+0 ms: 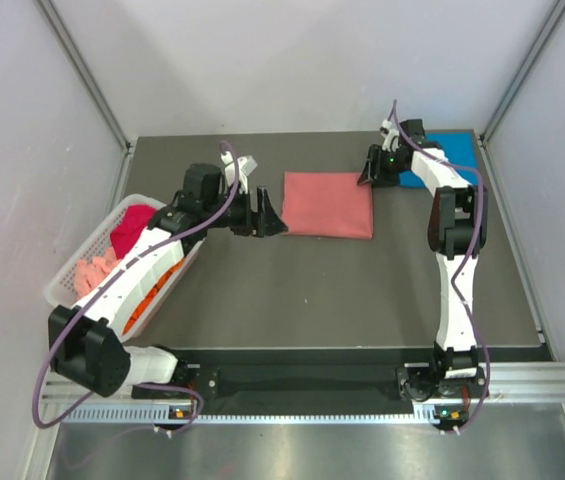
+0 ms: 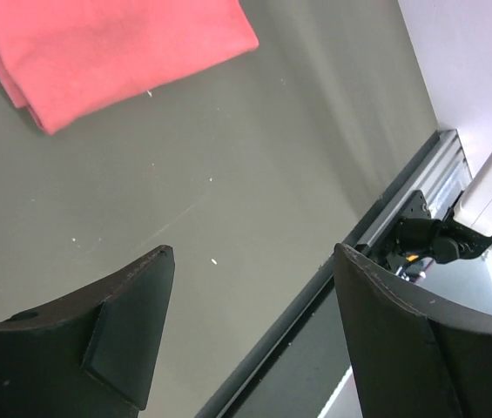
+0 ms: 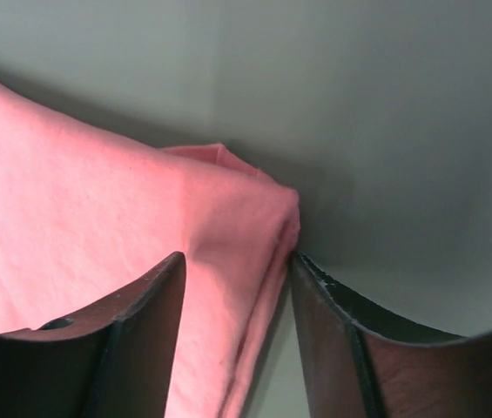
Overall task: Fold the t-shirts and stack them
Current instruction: Neatly place the folded tshirt to the corner
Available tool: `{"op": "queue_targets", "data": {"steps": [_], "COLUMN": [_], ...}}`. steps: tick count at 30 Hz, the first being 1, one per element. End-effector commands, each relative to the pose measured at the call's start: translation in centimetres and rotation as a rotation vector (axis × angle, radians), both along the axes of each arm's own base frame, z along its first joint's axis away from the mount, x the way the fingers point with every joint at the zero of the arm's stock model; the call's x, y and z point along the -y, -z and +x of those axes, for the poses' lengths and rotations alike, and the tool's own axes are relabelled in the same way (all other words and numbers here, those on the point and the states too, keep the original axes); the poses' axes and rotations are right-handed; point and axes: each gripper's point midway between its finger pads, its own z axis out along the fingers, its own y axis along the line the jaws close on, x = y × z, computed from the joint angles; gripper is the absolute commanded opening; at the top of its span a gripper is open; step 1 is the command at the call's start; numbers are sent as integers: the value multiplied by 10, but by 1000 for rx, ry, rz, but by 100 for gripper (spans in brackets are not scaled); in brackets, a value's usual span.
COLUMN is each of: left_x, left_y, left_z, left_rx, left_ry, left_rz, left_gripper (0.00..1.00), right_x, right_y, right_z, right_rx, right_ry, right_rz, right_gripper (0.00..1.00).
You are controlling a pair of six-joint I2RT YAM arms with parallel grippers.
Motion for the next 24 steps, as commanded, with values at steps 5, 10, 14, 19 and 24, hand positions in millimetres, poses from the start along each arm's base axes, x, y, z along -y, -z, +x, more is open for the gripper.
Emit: {"op": "queue_targets", "data": {"steps": [5, 10, 14, 19, 24], "left_x": [-6, -3, 0, -9, -9], "left_y": [-26, -14, -11, -5, -5], "left_z": [10, 12, 12, 17, 19], "left_rx": [174, 125, 102, 112, 113], "left_ry": [-38, -35, -22, -65, -72], "left_rz": [6, 12, 14, 61, 60], "left_gripper": [78, 77, 76, 77, 79], "right_x": [-6, -1, -1, 15, 42], "right_y": [15, -7, -58, -120, -148], "right_z": [4, 25, 37, 30, 21], "right_rx": [6, 119, 232, 359, 423], "right_ry": [-20, -50, -38, 2, 14], "right_rz": [-52, -102, -114, -229, -382], "right_gripper": [41, 5, 0, 0, 0]}}
